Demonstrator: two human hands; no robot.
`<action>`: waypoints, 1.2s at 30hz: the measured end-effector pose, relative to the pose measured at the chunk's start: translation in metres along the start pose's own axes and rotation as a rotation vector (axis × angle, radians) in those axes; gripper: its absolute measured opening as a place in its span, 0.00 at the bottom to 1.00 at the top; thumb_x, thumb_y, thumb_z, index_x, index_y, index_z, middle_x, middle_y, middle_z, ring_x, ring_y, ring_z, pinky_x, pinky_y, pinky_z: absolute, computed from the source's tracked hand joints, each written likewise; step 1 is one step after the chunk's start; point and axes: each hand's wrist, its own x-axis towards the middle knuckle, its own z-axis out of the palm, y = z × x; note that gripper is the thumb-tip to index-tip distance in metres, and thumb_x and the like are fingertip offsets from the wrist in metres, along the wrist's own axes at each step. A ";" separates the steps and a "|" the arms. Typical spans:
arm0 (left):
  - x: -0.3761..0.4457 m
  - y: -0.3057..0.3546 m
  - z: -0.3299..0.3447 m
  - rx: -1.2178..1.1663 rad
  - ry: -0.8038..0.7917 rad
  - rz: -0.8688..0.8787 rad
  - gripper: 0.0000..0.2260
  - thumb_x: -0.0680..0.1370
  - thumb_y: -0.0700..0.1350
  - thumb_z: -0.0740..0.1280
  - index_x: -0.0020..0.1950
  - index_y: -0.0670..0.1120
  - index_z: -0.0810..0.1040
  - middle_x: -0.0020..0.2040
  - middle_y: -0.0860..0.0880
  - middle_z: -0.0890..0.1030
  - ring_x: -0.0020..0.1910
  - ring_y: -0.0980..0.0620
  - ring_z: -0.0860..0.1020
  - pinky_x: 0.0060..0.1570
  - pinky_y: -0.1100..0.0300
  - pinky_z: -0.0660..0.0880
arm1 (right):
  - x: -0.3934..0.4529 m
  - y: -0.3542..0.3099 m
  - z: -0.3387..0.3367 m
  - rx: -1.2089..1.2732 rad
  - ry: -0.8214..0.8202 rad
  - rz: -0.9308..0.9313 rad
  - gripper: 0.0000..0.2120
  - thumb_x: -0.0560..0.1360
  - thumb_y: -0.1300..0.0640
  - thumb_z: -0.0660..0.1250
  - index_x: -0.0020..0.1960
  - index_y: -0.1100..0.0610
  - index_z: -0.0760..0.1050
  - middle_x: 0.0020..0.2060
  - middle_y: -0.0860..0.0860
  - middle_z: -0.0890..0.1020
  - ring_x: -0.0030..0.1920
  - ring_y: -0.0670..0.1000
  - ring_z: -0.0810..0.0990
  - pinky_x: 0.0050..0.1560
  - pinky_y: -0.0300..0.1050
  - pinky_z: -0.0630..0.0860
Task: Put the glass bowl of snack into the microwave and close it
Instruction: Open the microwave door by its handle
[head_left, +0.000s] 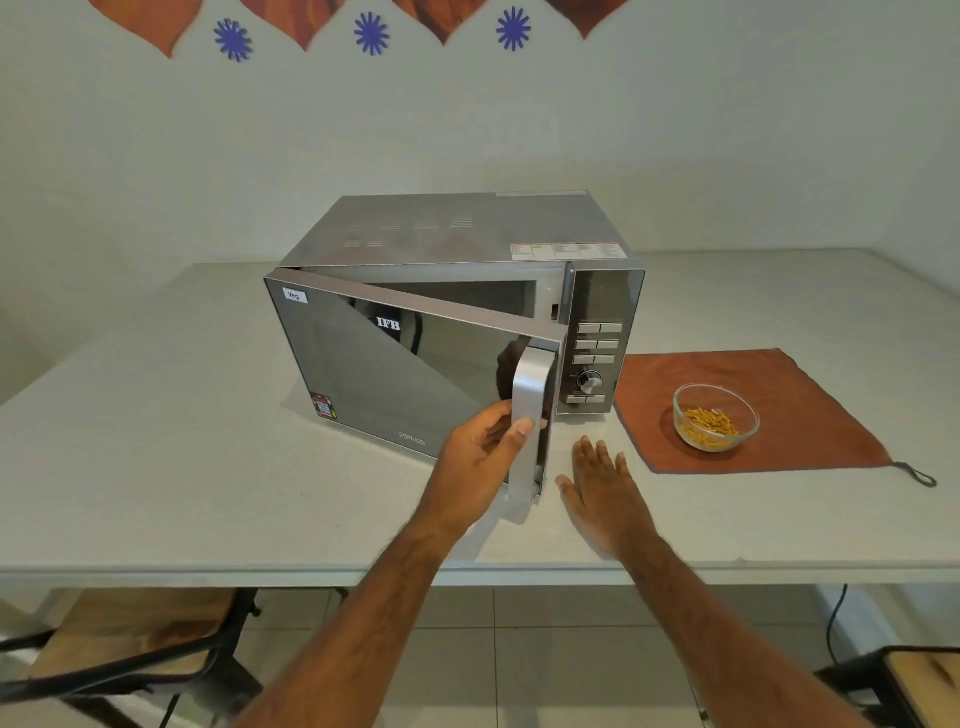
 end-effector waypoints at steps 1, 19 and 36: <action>-0.004 0.002 -0.001 -0.003 0.010 0.001 0.11 0.80 0.66 0.64 0.61 0.69 0.78 0.55 0.75 0.83 0.57 0.73 0.81 0.46 0.78 0.76 | 0.000 0.000 0.000 -0.003 0.002 0.002 0.34 0.85 0.40 0.44 0.84 0.59 0.47 0.84 0.56 0.52 0.84 0.57 0.49 0.84 0.58 0.47; -0.084 0.018 -0.057 -0.063 0.237 0.165 0.22 0.78 0.70 0.66 0.52 0.52 0.83 0.44 0.49 0.87 0.49 0.50 0.86 0.53 0.69 0.78 | -0.008 -0.004 -0.006 -0.019 -0.005 -0.008 0.33 0.86 0.42 0.46 0.84 0.59 0.49 0.84 0.56 0.52 0.84 0.56 0.49 0.84 0.57 0.48; -0.147 0.004 -0.139 0.014 0.490 0.290 0.29 0.84 0.68 0.56 0.43 0.44 0.78 0.37 0.47 0.78 0.36 0.41 0.78 0.37 0.48 0.78 | -0.008 -0.002 -0.007 -0.025 0.025 -0.030 0.32 0.85 0.43 0.48 0.83 0.60 0.51 0.84 0.57 0.55 0.84 0.57 0.52 0.83 0.58 0.50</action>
